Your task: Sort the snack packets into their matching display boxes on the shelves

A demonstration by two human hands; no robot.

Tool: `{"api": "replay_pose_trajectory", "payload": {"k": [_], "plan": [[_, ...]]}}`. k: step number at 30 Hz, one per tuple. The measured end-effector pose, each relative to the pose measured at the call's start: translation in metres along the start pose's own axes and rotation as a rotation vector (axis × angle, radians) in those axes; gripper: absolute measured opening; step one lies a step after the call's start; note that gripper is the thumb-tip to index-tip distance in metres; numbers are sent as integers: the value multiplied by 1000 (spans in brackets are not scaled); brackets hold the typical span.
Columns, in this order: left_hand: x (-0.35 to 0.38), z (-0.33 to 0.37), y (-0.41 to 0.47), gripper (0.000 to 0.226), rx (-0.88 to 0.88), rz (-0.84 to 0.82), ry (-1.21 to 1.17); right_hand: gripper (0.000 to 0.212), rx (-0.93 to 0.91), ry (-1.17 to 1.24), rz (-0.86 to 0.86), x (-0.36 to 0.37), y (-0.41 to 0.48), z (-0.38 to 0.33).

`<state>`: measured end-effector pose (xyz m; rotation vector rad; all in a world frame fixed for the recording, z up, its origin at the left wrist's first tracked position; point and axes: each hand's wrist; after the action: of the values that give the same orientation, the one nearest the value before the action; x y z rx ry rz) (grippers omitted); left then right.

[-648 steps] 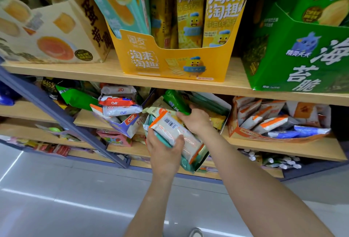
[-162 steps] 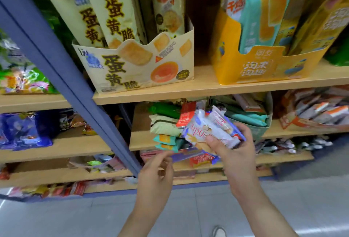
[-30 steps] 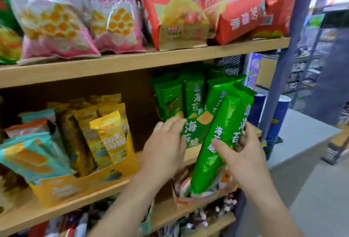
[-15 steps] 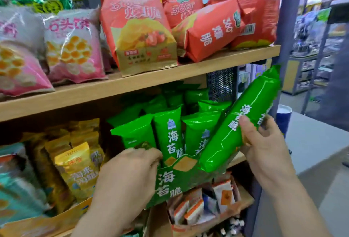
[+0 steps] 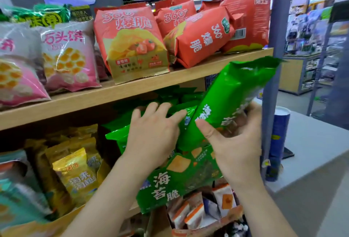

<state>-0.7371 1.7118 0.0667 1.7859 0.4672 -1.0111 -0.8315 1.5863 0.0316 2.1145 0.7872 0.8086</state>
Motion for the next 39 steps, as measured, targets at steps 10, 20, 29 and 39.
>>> {"api": "replay_pose_trajectory", "payload": {"k": [10, 20, 29, 39], "plan": [[-2, -3, 6, 50, -129, -30, 83, 58, -15, 45, -38, 13, 12, -1], [-2, 0, 11, 18, -192, -16, -50, 69, 89, -658, -479, 17, -21, 34], [-6, -3, 18, 29, -176, -78, -131, 65, 70, -696, -347, 16, -31, 43], [-3, 11, 22, 21, -193, 198, -281, 61, 64, -839, -443, 14, -28, 36]]}}
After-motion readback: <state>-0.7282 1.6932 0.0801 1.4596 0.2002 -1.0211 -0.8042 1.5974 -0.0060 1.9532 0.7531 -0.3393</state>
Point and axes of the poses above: each hand's wrist, its own y-axis towards the middle knuckle, its own x-axis out of the palm, z = x × y, and after that the axes turned 15 degrees about -x, right-handed
